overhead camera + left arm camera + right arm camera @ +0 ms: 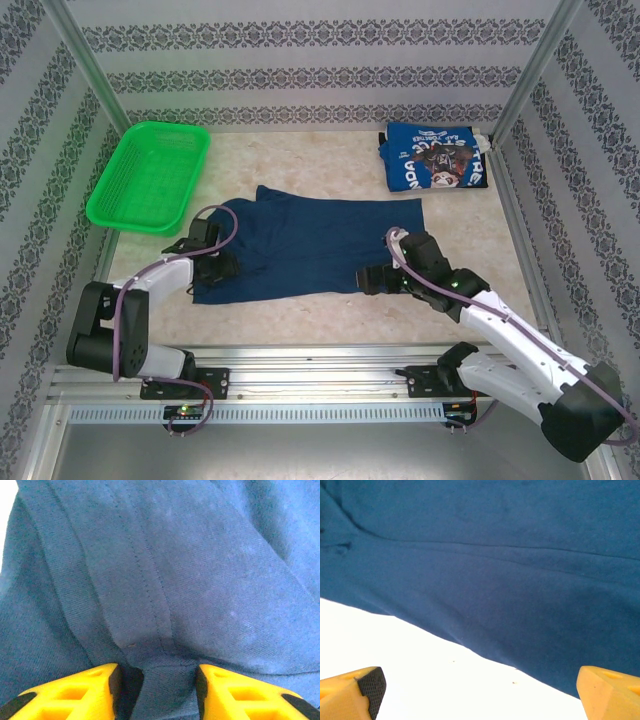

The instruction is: Fold and stack the t-shirts

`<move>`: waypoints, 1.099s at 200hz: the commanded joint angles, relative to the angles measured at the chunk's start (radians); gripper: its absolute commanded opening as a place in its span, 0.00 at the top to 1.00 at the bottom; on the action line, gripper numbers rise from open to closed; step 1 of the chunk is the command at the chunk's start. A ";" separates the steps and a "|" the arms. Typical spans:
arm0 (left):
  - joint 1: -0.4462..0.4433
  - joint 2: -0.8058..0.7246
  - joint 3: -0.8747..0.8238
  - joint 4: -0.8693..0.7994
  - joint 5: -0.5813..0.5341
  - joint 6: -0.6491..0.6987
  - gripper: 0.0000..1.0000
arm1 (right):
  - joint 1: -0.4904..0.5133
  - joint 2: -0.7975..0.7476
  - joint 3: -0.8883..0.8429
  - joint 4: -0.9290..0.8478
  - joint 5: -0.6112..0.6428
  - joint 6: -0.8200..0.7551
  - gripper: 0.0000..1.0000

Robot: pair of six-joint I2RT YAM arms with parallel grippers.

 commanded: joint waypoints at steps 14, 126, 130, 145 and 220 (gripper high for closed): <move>-0.009 0.038 0.049 0.048 -0.011 0.011 0.61 | 0.047 -0.042 -0.024 0.010 0.001 0.009 0.02; -0.014 -0.013 0.085 -0.005 0.039 0.036 0.93 | 0.099 -0.057 -0.033 -0.006 0.054 0.014 0.02; -0.014 -0.013 0.086 -0.005 0.040 0.037 0.94 | 0.100 -0.060 -0.033 -0.008 0.057 0.015 0.02; -0.014 -0.015 0.091 -0.006 0.049 0.042 0.96 | 0.099 -0.069 -0.038 -0.011 0.063 0.016 0.02; -0.016 0.028 0.212 -0.015 0.098 0.122 0.99 | 0.102 -0.075 -0.046 -0.003 0.073 0.029 0.02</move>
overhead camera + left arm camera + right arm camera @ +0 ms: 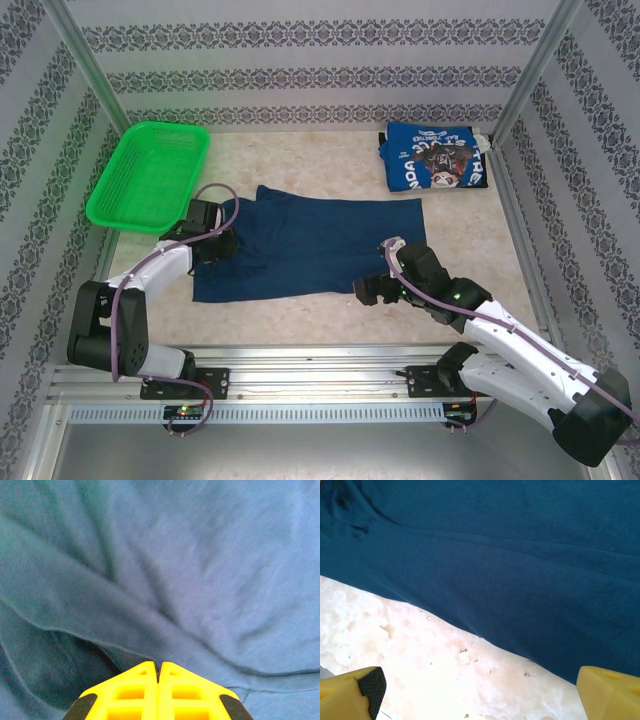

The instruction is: Fold and stack the t-shirts

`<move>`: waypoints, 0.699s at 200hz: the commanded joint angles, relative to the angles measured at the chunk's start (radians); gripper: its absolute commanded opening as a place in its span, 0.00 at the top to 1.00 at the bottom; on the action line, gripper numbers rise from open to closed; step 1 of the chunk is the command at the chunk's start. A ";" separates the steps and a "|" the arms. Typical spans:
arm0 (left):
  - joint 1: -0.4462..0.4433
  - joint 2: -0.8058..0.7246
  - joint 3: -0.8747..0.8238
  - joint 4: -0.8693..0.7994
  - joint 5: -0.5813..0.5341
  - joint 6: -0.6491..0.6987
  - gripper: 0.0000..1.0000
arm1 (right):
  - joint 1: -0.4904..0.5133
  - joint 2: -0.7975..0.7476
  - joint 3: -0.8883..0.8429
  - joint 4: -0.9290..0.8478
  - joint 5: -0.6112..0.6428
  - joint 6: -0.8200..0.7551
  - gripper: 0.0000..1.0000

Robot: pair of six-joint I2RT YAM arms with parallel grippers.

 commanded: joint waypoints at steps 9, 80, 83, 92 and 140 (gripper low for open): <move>-0.015 0.042 0.076 -0.020 0.030 0.067 0.99 | 0.016 -0.006 -0.013 0.000 0.032 0.023 0.02; -0.026 0.206 0.200 -0.026 0.076 0.125 0.98 | 0.018 0.020 -0.022 0.008 0.020 0.028 0.02; -0.027 0.210 0.205 -0.026 0.076 0.126 0.98 | 0.018 0.020 -0.022 0.008 0.020 0.029 0.02; -0.031 0.222 0.217 -0.029 0.076 0.131 0.98 | 0.018 0.018 -0.023 0.008 0.022 0.030 0.02; -0.055 0.247 0.271 -0.036 0.061 0.161 0.98 | 0.019 0.018 -0.029 0.006 0.030 0.030 0.02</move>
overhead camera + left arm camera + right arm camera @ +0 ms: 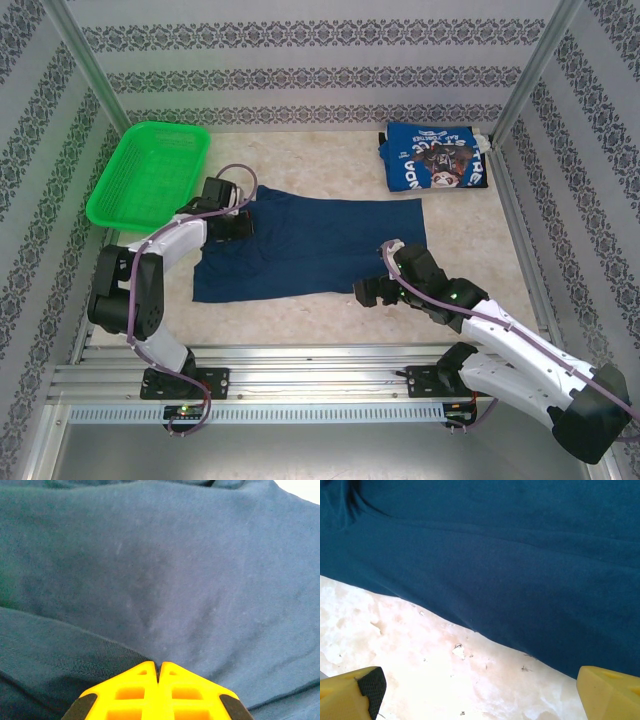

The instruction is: Fold and stack the t-shirts

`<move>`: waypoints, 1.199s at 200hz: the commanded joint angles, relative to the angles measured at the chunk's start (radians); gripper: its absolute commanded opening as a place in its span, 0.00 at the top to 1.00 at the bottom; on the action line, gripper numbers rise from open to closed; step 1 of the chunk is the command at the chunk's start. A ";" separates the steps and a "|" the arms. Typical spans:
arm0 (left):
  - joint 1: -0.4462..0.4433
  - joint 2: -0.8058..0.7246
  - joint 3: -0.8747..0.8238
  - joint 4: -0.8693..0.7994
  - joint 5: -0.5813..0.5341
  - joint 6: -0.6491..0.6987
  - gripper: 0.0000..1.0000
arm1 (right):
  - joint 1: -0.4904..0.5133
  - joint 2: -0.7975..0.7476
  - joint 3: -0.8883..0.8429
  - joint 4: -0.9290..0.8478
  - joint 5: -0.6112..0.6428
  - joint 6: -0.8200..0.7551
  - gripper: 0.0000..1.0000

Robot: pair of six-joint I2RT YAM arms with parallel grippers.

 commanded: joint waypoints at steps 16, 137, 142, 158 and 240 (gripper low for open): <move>-0.027 0.037 0.069 -0.030 0.003 0.058 0.98 | 0.012 0.002 -0.014 0.004 0.020 0.012 0.02; -0.052 0.184 0.177 -0.003 -0.022 0.088 0.85 | 0.010 0.015 -0.022 -0.016 0.052 0.038 0.02; -0.052 0.184 0.181 0.005 -0.012 0.086 0.83 | 0.008 0.019 -0.020 -0.021 0.060 0.044 0.02; -0.052 0.184 0.210 0.022 0.027 0.081 0.63 | -0.007 0.040 -0.006 -0.039 0.069 0.060 0.02; -0.041 -0.111 0.132 0.002 0.004 -0.029 0.17 | -0.265 0.080 0.056 -0.128 0.049 0.073 0.02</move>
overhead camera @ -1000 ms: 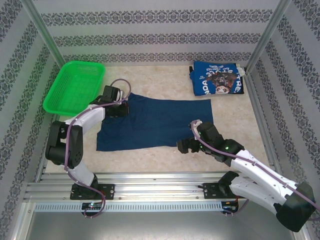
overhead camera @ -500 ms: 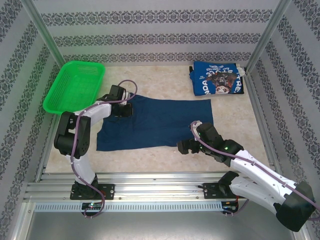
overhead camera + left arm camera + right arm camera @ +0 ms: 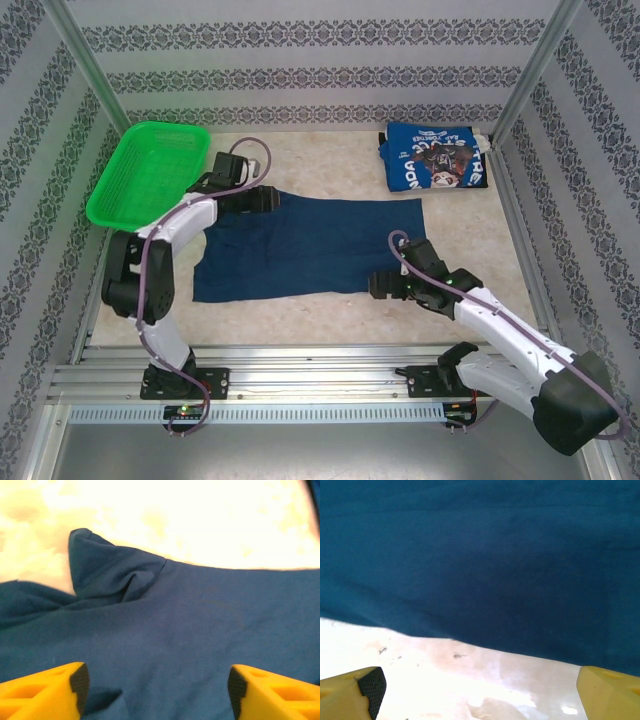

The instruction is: Fold and stack the t-shirts

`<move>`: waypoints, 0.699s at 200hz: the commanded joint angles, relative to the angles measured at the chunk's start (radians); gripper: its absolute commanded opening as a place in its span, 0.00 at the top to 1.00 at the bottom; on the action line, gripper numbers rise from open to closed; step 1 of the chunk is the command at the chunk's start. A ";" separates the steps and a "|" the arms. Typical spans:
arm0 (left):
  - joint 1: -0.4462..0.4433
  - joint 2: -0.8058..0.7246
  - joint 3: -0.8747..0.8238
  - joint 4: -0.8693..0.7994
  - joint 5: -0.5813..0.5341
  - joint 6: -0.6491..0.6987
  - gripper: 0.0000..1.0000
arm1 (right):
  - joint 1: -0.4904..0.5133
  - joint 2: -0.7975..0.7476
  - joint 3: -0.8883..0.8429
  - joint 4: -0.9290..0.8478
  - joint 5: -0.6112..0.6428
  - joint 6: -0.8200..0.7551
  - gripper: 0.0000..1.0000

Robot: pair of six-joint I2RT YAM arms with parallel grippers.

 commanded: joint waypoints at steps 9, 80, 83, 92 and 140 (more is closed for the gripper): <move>0.007 -0.243 -0.144 -0.029 -0.049 -0.087 0.15 | -0.116 -0.033 0.067 -0.064 0.010 -0.008 0.02; 0.126 -0.640 -0.602 -0.127 -0.067 -0.247 0.14 | -0.280 0.051 0.040 -0.045 -0.121 0.069 0.02; 0.126 -0.645 -0.610 -0.129 -0.070 -0.251 0.14 | -0.281 0.053 0.034 -0.040 -0.126 0.075 0.02; 0.129 -0.660 -0.637 -0.136 -0.088 -0.264 0.15 | -0.282 0.055 0.016 -0.028 -0.129 0.092 0.02; 0.170 -0.703 -0.756 -0.130 -0.120 -0.300 0.20 | -0.292 0.095 -0.029 0.029 -0.115 0.122 0.07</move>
